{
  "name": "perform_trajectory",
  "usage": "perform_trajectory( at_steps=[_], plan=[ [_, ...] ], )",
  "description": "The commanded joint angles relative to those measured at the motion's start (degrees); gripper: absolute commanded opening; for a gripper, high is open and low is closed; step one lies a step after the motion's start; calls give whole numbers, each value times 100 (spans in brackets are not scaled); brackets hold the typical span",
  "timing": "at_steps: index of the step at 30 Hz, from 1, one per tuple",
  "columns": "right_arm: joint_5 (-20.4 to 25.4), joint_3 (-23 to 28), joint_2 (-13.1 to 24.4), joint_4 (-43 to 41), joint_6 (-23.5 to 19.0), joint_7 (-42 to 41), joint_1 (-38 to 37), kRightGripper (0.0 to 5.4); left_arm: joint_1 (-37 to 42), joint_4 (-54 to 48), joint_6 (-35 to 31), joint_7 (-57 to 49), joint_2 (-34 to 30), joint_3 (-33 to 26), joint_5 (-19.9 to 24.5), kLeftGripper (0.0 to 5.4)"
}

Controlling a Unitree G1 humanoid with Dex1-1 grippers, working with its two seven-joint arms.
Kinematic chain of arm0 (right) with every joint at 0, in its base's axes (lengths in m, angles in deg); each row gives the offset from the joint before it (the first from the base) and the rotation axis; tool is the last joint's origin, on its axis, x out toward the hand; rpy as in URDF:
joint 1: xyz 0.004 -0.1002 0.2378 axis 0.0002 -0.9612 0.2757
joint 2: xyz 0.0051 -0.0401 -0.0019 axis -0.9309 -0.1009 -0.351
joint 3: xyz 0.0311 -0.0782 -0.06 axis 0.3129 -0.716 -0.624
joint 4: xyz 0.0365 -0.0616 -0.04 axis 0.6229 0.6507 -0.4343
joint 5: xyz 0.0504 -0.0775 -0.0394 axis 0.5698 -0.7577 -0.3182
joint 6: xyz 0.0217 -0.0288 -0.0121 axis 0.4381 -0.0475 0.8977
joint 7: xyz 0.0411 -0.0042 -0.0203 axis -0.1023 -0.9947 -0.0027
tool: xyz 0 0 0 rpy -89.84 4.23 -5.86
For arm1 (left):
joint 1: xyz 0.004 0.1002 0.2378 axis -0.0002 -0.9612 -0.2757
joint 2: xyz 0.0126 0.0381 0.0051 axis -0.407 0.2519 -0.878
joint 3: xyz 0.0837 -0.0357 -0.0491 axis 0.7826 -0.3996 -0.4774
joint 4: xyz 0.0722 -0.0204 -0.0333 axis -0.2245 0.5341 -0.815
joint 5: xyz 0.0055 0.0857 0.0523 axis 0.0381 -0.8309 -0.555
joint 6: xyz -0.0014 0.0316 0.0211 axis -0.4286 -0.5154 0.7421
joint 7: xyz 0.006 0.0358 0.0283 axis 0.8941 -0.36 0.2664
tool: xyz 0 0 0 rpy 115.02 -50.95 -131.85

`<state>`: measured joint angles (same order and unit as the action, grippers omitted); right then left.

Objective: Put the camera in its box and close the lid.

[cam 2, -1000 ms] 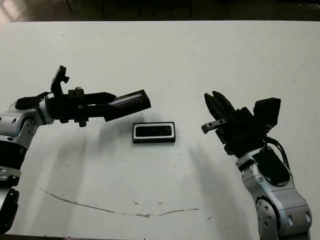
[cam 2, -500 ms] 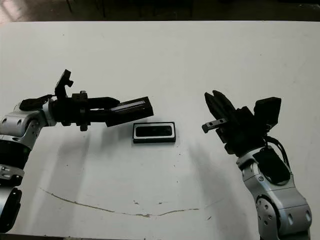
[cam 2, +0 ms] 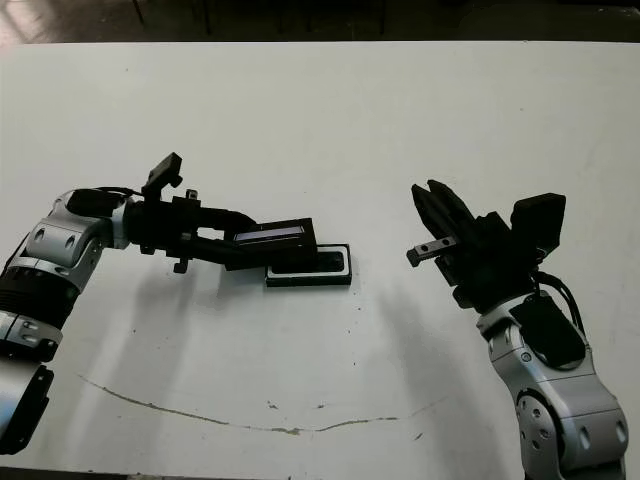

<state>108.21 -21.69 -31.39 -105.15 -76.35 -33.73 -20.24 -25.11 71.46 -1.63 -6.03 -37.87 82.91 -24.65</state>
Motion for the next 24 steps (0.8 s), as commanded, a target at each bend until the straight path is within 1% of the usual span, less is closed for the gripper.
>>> perform_trajectory(
  at_steps=[1, 7, 16, 22, 24],
  plan=[
    [-56, 11, 46, 61, 42, -17, -118, 0, -106, -62, -1, 33, -4, 169, -188, 176],
    [-62, -3, 38, 84, 47, 1, -132, 0, -265, -567, -100, 7, -68, 351, -291, 176],
    [-113, -30, 9, 140, 147, -35, -131, 0, -456, -1616, -975, 71, -190, 523, -83, 175],
    [-87, -46, -18, 134, 111, 27, -138, 0, -587, -2121, -1166, -119, -271, 508, -42, 174],
    [-99, -64, -20, 99, 71, 67, -143, 0, -757, -2227, -985, -382, -188, 381, 4, 143]
  ],
)
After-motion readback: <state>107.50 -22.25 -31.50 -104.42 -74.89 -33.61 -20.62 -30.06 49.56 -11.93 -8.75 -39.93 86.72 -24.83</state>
